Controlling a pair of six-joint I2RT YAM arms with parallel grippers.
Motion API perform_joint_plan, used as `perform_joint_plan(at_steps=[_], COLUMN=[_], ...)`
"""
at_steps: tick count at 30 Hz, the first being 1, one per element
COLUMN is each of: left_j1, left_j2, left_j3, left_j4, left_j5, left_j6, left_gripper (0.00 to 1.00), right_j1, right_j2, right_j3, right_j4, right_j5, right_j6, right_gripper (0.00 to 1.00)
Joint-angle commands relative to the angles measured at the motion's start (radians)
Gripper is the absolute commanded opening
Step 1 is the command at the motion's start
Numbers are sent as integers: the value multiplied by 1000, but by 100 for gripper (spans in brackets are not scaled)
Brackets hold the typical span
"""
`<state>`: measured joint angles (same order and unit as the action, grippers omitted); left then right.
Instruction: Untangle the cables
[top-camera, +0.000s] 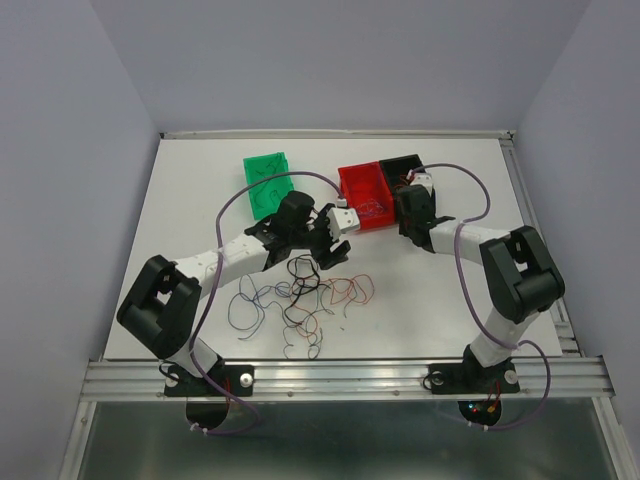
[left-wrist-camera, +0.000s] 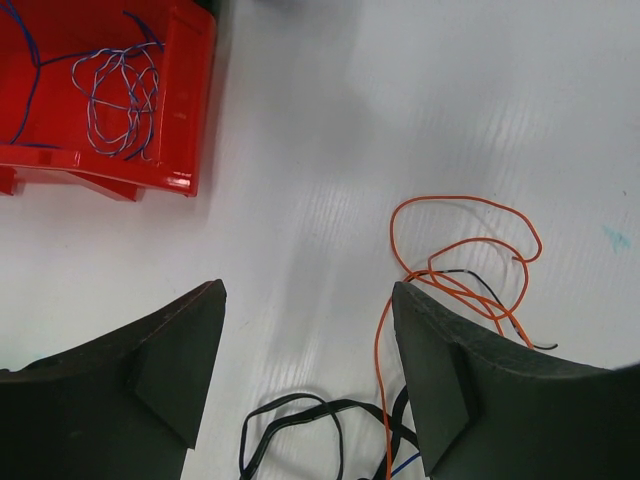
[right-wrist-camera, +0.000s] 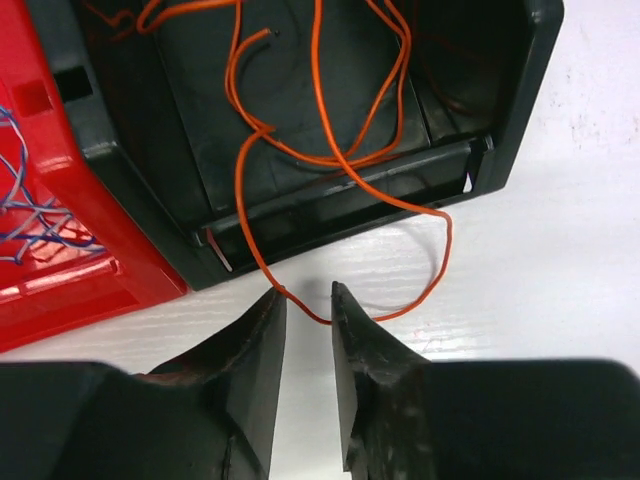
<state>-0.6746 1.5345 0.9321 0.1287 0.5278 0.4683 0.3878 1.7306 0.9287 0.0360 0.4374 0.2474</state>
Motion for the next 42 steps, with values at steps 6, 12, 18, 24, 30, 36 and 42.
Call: perform_joint_plan(at_steps=[6,12,18,24,30,36,42], left_j1=[-10,-11,-11,-11,-16,-17,-17], left_j2=[-28,-23,-19,-13,-8,-8,-10], left_j3=[37,42,45,47,51,53,53], left_j4=[6,5,3,-1,-11,-14,-15], left_j5=[24,20,9,8,18,18,17], left_j6=[13,15,16,21,24,26,27], left_gripper=[78,78,78,78,78,77,77], right_j1=[8,10,5,-4,-26,-112,-168], right_j2=[-112,-128,-74,40,83,93,109], right_j3=[-19,21,130,246,285,243,203], right_j4=[142,154,156,165,174,217,263], right_j5=[4,-42,-109,-184,-198,-347,-472], right_j6=[-26,-59,-134,-175,-188,-87,-4], right_gripper=[1,1,0,1,1,1,1])
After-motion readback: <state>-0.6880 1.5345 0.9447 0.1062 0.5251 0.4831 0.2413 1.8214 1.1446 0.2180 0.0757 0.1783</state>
